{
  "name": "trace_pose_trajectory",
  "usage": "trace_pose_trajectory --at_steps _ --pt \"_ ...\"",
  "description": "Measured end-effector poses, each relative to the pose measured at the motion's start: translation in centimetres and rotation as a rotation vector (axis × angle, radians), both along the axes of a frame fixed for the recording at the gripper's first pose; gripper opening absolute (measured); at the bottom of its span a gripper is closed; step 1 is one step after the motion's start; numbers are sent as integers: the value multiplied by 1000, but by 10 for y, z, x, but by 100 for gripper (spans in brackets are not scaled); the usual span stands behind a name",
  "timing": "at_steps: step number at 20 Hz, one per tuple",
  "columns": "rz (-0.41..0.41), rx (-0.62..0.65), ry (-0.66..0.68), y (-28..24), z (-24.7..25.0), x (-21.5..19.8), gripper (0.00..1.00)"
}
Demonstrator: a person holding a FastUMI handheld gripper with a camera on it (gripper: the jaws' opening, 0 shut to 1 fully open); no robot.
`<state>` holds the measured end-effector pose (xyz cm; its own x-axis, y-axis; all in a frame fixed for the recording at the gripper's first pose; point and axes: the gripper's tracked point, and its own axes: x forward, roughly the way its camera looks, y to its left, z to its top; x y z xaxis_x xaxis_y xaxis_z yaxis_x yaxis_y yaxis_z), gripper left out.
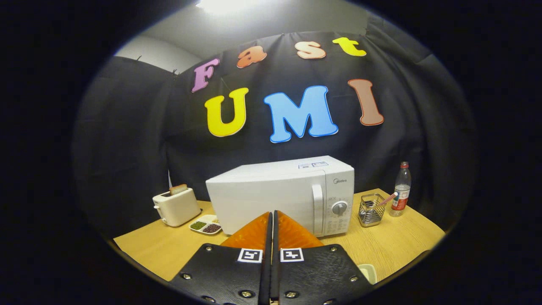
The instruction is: Open the microwave, put the food inside, and close the microwave door.
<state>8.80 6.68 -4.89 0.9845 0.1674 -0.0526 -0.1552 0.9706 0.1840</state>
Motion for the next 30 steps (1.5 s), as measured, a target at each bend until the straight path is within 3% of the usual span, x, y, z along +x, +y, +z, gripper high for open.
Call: trace_pose_trajectory --at_steps 4,7,10,12,20,22,25,28,30 --pt "-19 -49 -93 -8 32 -55 1" --pt "-29 -16 -152 -15 54 -86 1" --pt "-12 78 -166 -19 89 -96 1" --pt "-64 30 -146 -40 87 -99 1" --pt "-103 -102 -195 -53 102 -138 6" --pt "-146 -145 -215 -66 112 -146 6" --pt "-137 -154 -220 -63 115 -156 6" --pt "-216 -167 -249 -87 125 -160 5" --pt "-194 -141 -252 -82 125 -164 5"
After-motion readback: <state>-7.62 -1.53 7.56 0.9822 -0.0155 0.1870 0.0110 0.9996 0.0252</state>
